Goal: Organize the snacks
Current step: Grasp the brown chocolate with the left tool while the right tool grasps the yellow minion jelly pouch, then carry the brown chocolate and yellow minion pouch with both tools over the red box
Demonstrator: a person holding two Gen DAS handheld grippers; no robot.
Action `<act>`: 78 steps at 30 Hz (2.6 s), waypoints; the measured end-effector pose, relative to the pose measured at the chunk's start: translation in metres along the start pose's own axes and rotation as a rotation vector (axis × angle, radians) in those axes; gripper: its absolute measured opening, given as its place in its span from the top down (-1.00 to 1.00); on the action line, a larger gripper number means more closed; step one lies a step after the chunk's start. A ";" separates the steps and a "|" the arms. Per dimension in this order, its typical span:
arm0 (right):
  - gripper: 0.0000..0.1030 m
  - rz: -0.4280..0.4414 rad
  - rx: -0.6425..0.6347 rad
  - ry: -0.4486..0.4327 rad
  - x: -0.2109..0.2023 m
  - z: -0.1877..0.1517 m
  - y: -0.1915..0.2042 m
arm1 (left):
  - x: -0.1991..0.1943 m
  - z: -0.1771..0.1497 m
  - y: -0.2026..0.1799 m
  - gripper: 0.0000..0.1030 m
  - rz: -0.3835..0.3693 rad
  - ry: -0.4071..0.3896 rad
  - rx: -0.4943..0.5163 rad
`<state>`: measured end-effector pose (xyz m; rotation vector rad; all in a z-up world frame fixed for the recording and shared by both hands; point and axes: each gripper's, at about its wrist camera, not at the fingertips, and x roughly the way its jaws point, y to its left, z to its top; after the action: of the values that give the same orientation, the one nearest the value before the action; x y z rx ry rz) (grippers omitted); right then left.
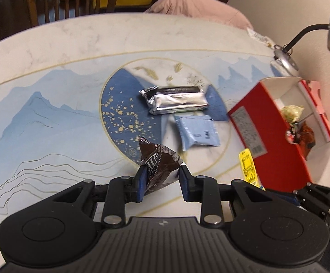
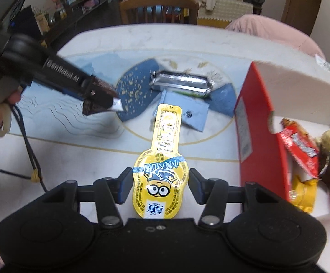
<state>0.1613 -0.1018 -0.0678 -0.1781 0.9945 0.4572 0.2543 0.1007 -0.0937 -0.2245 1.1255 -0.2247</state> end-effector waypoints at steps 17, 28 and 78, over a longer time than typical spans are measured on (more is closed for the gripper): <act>-0.01 -0.055 0.057 -0.160 -0.087 -0.006 -0.055 | -0.079 -0.022 -0.088 0.43 -0.058 -0.132 0.090; -0.01 -0.138 0.086 -0.166 -0.098 -0.017 -0.128 | -0.064 -0.020 -0.166 0.43 -0.080 -0.138 0.196; -0.01 -0.002 0.152 -0.156 -0.090 -0.045 -0.179 | 0.061 -0.047 -0.105 0.47 0.177 0.043 -0.257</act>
<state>0.1660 -0.3027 -0.0272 -0.0065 0.8714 0.3864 0.2305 -0.0204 -0.1354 -0.3470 1.2089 0.0732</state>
